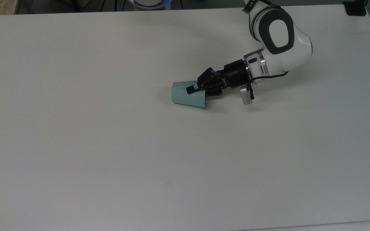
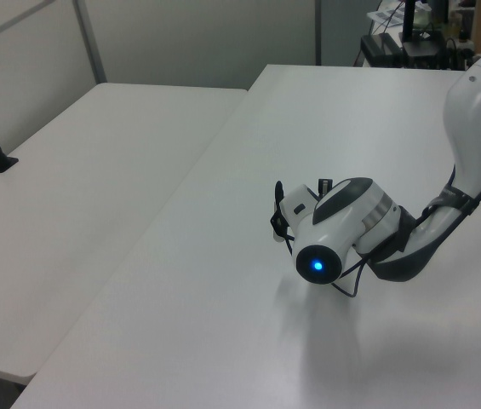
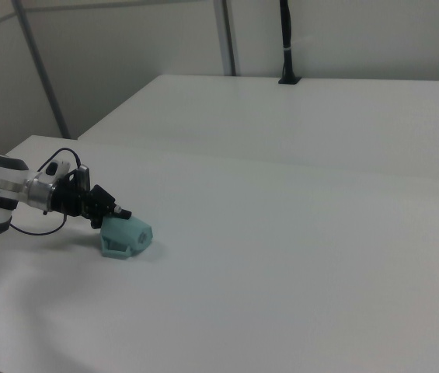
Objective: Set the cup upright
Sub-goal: 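Close the gripper on the teal cup's base end, then lift and rotate the cup so its base faces the table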
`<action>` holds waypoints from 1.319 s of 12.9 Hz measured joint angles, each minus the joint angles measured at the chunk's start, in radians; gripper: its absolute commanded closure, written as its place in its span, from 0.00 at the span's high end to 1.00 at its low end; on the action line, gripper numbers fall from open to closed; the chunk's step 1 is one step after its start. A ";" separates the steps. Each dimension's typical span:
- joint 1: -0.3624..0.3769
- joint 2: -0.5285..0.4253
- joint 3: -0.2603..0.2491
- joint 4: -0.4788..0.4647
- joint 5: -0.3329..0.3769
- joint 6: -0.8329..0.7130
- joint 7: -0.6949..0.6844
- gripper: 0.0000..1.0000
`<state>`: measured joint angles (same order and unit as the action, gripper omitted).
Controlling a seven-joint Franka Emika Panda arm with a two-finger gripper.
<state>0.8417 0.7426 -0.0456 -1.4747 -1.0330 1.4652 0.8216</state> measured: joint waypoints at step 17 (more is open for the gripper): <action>-0.381 -0.515 -0.008 -0.121 0.661 0.315 -0.171 0.00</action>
<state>0.4610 0.2279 -0.0532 -1.5962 -0.3725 1.7806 0.6501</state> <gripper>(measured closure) 0.912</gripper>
